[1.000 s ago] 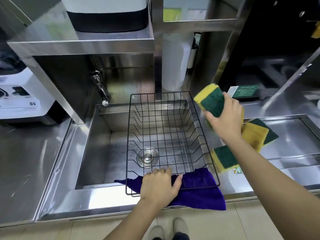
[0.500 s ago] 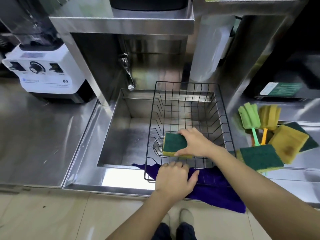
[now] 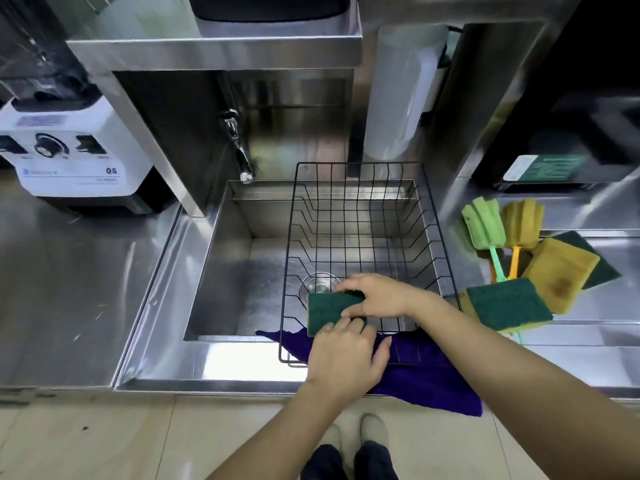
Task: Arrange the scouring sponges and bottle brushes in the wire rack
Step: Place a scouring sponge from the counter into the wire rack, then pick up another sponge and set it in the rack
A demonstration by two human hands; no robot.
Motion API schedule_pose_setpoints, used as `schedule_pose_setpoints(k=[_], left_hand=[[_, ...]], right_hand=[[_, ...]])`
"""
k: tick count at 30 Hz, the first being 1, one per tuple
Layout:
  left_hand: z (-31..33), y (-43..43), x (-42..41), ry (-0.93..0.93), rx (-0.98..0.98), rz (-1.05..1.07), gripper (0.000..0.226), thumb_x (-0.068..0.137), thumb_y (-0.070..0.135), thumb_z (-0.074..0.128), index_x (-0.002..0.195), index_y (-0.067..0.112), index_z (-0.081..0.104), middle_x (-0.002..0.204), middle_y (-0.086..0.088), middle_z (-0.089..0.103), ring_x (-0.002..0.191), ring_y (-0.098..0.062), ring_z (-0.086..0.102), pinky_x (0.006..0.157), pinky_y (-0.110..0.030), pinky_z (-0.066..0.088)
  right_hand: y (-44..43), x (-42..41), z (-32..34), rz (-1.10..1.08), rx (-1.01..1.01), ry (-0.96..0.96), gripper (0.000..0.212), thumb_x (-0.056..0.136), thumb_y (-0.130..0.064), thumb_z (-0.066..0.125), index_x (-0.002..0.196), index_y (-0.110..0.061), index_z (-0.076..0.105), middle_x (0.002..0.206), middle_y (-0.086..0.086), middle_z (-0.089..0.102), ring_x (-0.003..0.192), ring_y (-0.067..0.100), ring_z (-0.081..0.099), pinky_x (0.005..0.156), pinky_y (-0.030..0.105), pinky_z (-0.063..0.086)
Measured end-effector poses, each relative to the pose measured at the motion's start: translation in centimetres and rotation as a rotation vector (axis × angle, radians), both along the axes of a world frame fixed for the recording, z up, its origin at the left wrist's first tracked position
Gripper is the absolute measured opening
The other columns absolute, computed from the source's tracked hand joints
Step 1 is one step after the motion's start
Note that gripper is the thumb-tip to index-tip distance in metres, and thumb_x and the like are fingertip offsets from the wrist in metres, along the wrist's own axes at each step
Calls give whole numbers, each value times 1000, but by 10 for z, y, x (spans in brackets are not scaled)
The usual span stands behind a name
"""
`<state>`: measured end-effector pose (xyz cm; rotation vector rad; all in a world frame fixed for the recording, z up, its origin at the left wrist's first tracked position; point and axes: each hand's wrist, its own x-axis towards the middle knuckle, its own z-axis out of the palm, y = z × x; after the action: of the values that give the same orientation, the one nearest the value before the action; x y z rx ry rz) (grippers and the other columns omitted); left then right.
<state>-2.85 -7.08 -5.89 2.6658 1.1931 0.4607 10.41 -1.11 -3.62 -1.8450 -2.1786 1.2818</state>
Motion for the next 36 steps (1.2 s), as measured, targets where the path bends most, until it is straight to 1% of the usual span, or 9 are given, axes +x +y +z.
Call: schedule_pose_setpoints(k=[4, 9, 14, 17, 21, 24, 29, 34, 36], left_hand=[[4, 1, 11, 6, -7, -44, 41, 85, 42, 42, 68, 11, 63, 61, -5, 62, 57, -24, 58, 50, -28, 44], [9, -4, 36, 26, -25, -160, 42, 84, 46, 41, 73, 13, 64, 64, -3, 64, 59, -23, 59, 52, -28, 45], [9, -14, 61, 83, -47, -251, 46, 84, 50, 38, 77, 14, 66, 70, -2, 66, 64, -22, 61, 53, -29, 47], [12, -20, 71, 115, -39, -279, 48, 85, 52, 36, 78, 15, 66, 72, -2, 67, 65, -21, 62, 55, -30, 49], [12, -24, 80, 149, -61, -294, 56, 86, 54, 28, 84, 13, 66, 78, -4, 68, 72, -23, 62, 61, -35, 49], [11, -24, 83, 135, -48, -303, 65, 85, 57, 16, 94, 14, 64, 90, -3, 66, 84, -23, 60, 71, -36, 47], [9, -23, 83, 121, -19, -318, 69, 84, 59, 11, 98, 14, 62, 95, -2, 65, 88, -21, 59, 75, -34, 45], [11, -17, 72, 133, -18, -280, 57, 86, 57, 31, 76, 13, 66, 73, -2, 66, 67, -20, 62, 55, -33, 49], [10, -14, 63, 118, -8, -247, 55, 85, 55, 34, 72, 12, 65, 69, -3, 66, 63, -21, 61, 53, -32, 48]], right_hand=[[-6, 9, 7, -89, 20, 30, 56, 86, -30, 62, 136, -19, 42, 134, 5, 51, 117, 18, 49, 93, 26, 37], [-18, 42, 29, -319, 261, 52, 45, 86, -27, 61, 128, -15, 50, 115, 8, 62, 100, 17, 57, 95, 36, 47], [-45, 97, 44, -623, 474, -101, 43, 82, -10, 59, 125, -12, 54, 131, 10, 55, 124, 25, 46, 107, 40, 35], [-67, 126, 47, -745, 337, -133, 57, 76, -2, 58, 129, -21, 47, 142, 7, 41, 133, 25, 32, 107, 41, 22], [-100, 151, 42, -585, 36, -271, 78, 70, 2, 53, 137, -31, 32, 155, 2, 17, 143, 22, 9, 111, 48, 10], [-115, 159, 26, -495, -43, -384, 84, 71, -6, 60, 139, -38, 22, 156, 2, 10, 144, 26, 1, 114, 50, 4], [-120, 157, 20, -514, 116, -435, 73, 68, -20, 66, 132, -29, 31, 135, 6, 37, 131, 24, 26, 106, 46, 18], [-103, 155, 49, -633, 247, -333, 82, 58, -46, 57, 134, -24, 34, 121, 7, 44, 120, 26, 36, 99, 42, 24], [-89, 151, 63, -631, 338, -277, 83, 64, -48, 64, 136, -22, 33, 121, 9, 46, 119, 27, 38, 100, 43, 29]])
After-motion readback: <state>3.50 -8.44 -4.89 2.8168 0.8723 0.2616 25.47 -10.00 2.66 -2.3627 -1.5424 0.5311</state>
